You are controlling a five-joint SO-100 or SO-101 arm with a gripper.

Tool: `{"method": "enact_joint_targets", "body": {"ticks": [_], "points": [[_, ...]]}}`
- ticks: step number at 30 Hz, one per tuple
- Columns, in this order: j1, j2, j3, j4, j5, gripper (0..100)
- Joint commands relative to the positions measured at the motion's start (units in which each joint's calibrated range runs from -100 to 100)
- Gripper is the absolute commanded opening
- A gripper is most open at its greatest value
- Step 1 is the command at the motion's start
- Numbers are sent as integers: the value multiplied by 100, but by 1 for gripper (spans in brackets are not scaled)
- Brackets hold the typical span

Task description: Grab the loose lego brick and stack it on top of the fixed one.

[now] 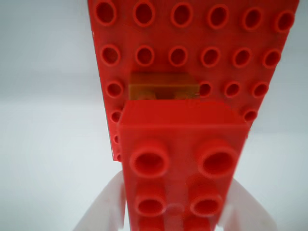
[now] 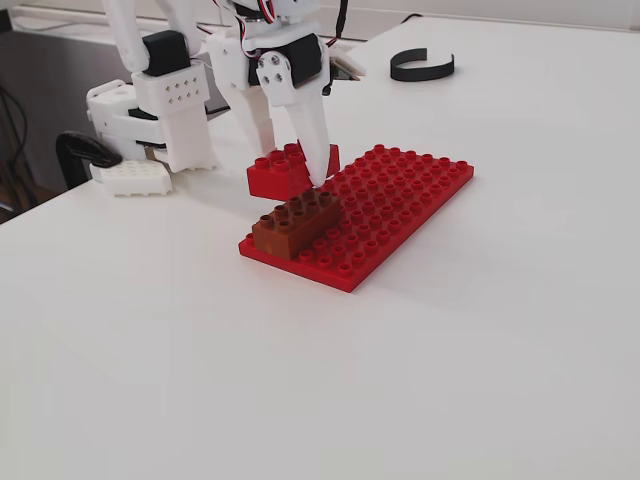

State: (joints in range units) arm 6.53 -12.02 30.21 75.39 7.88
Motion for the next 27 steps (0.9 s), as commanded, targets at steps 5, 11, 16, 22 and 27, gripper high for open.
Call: {"method": "enact_joint_targets", "body": {"ticks": [5, 11, 16, 22, 27], "points": [[15, 643, -189, -123, -24, 4], [200, 939, -433, -123, -30, 4], [415, 1007, -469, -123, 17, 4], [408, 1007, -433, -106, 2, 4], [378, 1007, -433, -123, -14, 9]]}}
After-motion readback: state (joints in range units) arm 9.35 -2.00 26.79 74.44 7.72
